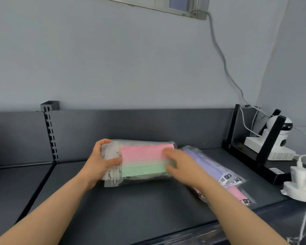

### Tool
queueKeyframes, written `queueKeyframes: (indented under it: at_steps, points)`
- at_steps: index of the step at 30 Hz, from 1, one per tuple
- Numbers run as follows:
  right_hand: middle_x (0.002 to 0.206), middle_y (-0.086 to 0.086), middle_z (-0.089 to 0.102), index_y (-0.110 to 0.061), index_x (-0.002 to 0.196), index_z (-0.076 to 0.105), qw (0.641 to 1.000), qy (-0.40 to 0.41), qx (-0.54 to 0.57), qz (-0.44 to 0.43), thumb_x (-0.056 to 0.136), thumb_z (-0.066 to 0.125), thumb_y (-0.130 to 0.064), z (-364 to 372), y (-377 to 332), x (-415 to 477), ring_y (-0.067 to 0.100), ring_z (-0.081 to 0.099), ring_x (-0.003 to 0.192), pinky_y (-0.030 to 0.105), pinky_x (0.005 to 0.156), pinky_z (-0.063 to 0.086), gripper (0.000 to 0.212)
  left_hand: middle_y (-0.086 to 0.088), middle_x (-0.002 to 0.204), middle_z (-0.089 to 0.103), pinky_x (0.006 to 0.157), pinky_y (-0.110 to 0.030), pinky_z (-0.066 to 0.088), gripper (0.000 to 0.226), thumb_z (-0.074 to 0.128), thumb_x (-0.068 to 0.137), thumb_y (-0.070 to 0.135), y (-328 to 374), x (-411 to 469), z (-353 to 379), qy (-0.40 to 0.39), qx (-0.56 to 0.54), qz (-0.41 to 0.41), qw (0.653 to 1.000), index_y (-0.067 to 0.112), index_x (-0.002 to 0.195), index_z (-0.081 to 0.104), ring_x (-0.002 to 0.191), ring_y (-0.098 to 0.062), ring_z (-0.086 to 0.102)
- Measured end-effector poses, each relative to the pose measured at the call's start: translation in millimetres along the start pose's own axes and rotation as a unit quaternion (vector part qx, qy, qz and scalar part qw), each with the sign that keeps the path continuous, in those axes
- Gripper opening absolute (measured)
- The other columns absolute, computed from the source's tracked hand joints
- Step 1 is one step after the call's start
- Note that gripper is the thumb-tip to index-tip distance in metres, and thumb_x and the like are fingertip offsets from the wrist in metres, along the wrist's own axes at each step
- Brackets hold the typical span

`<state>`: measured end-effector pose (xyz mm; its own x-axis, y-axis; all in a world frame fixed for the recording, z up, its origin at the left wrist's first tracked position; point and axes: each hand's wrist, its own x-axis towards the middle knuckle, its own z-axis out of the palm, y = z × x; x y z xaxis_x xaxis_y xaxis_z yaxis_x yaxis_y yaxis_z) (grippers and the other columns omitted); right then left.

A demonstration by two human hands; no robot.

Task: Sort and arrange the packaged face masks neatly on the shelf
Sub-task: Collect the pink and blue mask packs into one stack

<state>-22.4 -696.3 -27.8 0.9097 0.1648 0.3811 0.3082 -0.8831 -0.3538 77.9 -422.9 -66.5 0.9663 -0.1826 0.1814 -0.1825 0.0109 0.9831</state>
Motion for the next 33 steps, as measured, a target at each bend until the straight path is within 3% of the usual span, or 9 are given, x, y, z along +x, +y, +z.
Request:
queueKeyframes:
  at_steps: [4, 8, 11, 16, 21, 24, 29, 31, 33]
  points:
    - [0.134, 0.014, 0.05, -0.011, 0.136, 0.041, 0.94, -0.065, -0.203, 0.266, 0.077, 0.06, -0.062, -26, 33, -4, 0.032, 0.046, 0.124, 0.041, 0.104, 0.036, 0.08, -0.009, 0.121, 0.061, 0.071, -0.043, 0.06, 0.056, 0.079, 0.077, 0.001, -1, 0, -7, 0.005, 0.007, 0.017, 1.0, 0.047, 0.102, 0.059, 0.089, -0.025, 0.071]
    - [0.135, 0.013, 0.048, -0.013, 0.14, 0.034, 0.917, -0.084, -0.172, 0.349, 0.063, 0.069, -0.068, -25, 52, -12, 0.034, 0.047, 0.122, 0.041, 0.1, 0.04, 0.101, -0.009, 0.126, 0.059, 0.093, -0.056, 0.051, 0.047, 0.074, 0.08, -0.004, 0, -2, -6, 0.008, -0.005, 0.02, 1.0, 0.04, 0.095, 0.065, 0.097, -0.037, 0.065]
    - [0.127, 0.015, 0.044, -0.012, 0.129, 0.037, 0.925, -0.013, -0.147, 0.35, 0.062, 0.079, -0.057, -28, 54, -14, 0.031, 0.053, 0.103, 0.037, 0.083, 0.046, 0.091, -0.009, 0.111, 0.06, 0.084, -0.053, 0.05, 0.042, 0.073, 0.081, 0.0, 2, -5, -5, 0.006, 0.012, 0.022, 1.0, 0.038, 0.096, 0.065, 0.082, -0.03, 0.055]
    - [0.123, 0.012, 0.037, -0.014, 0.124, 0.038, 0.932, 0.121, -0.059, 0.335, 0.075, 0.076, -0.044, -51, 54, -8, 0.024, 0.051, 0.074, 0.032, 0.067, 0.042, 0.069, 0.002, 0.094, 0.059, 0.056, -0.015, 0.048, 0.036, 0.069, 0.085, 0.001, 5, -11, -6, 0.022, 0.041, 0.04, 0.998, 0.037, 0.088, 0.066, 0.061, -0.004, 0.057]
    - [0.121, 0.005, 0.045, -0.016, 0.124, 0.046, 0.943, 0.205, 0.04, 0.259, 0.076, 0.075, -0.045, -66, 45, 3, 0.018, 0.054, 0.079, 0.031, 0.068, 0.042, 0.063, -0.006, 0.101, 0.062, 0.063, -0.029, 0.052, 0.03, 0.06, 0.093, 0.006, 5, -14, -8, 0.039, 0.052, 0.033, 0.997, 0.036, 0.091, 0.064, 0.069, -0.018, 0.061]
    - [0.105, -0.007, 0.06, -0.024, 0.112, 0.053, 0.967, 0.117, 0.142, 0.177, 0.068, 0.083, -0.041, -58, 31, 9, 0.006, 0.059, 0.084, 0.021, 0.065, 0.044, 0.056, -0.001, 0.098, 0.062, 0.055, -0.022, 0.05, 0.028, 0.058, 0.094, 0.009, 9, -16, -3, 0.053, 0.076, 0.039, 0.995, 0.037, 0.092, 0.062, 0.063, -0.007, 0.062]
    - [0.098, -0.017, 0.051, -0.031, 0.117, 0.055, 0.992, -0.057, 0.084, 0.075, 0.062, 0.087, -0.041, -21, 6, 28, -0.003, 0.051, 0.082, 0.014, 0.068, 0.039, 0.064, 0.004, 0.078, 0.057, 0.04, -0.015, 0.041, 0.021, 0.052, 0.097, 0.018, 19, -21, 8, 0.046, 0.076, 0.052, 0.995, 0.035, 0.089, 0.06, 0.045, 0.001, 0.05]
    - [0.108, -0.012, 0.048, -0.036, 0.117, 0.053, 0.992, -0.088, 0.083, 0.047, 0.062, 0.087, -0.04, -8, -2, 37, 0.004, 0.052, 0.093, 0.018, 0.078, 0.043, 0.065, 0.001, 0.082, 0.059, 0.048, -0.017, 0.045, 0.008, 0.064, 0.091, 0.034, 28, -27, 11, 0.029, 0.068, 0.059, 0.995, 0.035, 0.087, 0.058, 0.055, -0.001, 0.054]
    - [0.112, -0.008, 0.043, -0.041, 0.115, 0.05, 0.993, -0.088, 0.074, 0.03, 0.061, 0.086, -0.042, 1, -9, 44, 0.014, 0.05, 0.101, 0.028, 0.086, 0.045, 0.065, -0.008, 0.095, 0.065, 0.064, -0.037, 0.057, 0.04, 0.084, 0.065, 0.043, 32, -31, 12, 0.0, 0.052, 0.048, 0.997, 0.034, 0.091, 0.055, 0.073, -0.02, 0.065]
